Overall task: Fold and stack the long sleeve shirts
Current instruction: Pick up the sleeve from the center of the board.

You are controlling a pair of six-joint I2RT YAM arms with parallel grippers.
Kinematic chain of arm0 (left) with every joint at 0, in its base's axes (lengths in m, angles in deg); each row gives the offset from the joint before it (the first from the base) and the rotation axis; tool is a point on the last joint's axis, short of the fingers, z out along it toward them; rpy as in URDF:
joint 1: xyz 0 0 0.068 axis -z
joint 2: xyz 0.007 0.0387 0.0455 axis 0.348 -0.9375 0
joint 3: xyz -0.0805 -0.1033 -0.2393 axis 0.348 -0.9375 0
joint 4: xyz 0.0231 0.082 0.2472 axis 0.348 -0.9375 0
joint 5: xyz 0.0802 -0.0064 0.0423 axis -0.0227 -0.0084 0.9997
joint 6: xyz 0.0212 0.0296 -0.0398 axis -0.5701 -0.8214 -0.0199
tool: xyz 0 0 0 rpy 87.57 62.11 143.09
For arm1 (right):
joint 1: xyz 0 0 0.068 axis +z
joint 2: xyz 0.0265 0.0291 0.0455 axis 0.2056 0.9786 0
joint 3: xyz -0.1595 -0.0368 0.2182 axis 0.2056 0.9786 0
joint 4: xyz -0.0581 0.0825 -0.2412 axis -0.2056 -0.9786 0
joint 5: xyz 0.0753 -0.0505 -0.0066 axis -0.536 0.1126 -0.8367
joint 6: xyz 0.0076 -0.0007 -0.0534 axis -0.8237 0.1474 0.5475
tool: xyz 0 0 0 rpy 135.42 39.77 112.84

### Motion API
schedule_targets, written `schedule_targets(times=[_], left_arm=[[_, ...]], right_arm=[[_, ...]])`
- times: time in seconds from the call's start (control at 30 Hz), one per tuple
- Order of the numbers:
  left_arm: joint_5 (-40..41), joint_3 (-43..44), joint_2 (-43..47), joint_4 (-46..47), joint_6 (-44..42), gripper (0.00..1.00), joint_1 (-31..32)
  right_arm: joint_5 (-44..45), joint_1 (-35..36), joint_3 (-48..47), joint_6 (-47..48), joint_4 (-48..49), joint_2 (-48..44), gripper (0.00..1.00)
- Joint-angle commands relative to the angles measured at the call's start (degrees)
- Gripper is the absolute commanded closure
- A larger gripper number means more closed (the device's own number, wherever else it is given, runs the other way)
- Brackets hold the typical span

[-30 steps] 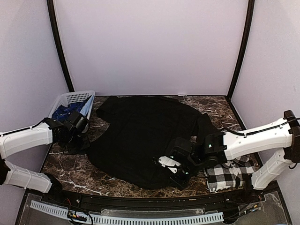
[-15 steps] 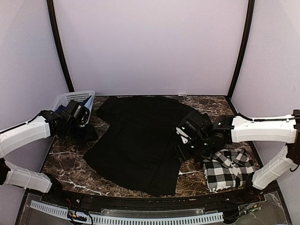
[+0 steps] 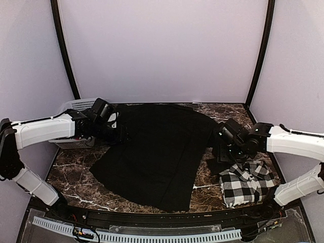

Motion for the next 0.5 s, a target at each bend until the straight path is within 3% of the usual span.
schedule_targets(times=[0.0, 0.23, 0.47], left_arm=[[-4.04, 3.79, -2.78, 4.17, -1.8, 0.39, 1.72], [-6.19, 7.91, -8.23, 5.75, -2.12, 0.39, 3.75], [-7.87, 9.99, -10.76, 6.58, -3.11, 0.39, 6.25]], right_arm=[[4.06, -0.98, 4.52, -8.81, -3.3, -3.91, 0.37], [1.56, -4.04, 9.89, -10.12, 5.2, -6.2, 0.4], [1.08, -7.51, 13.28, -10.74, 10.91, -6.6, 0.49]])
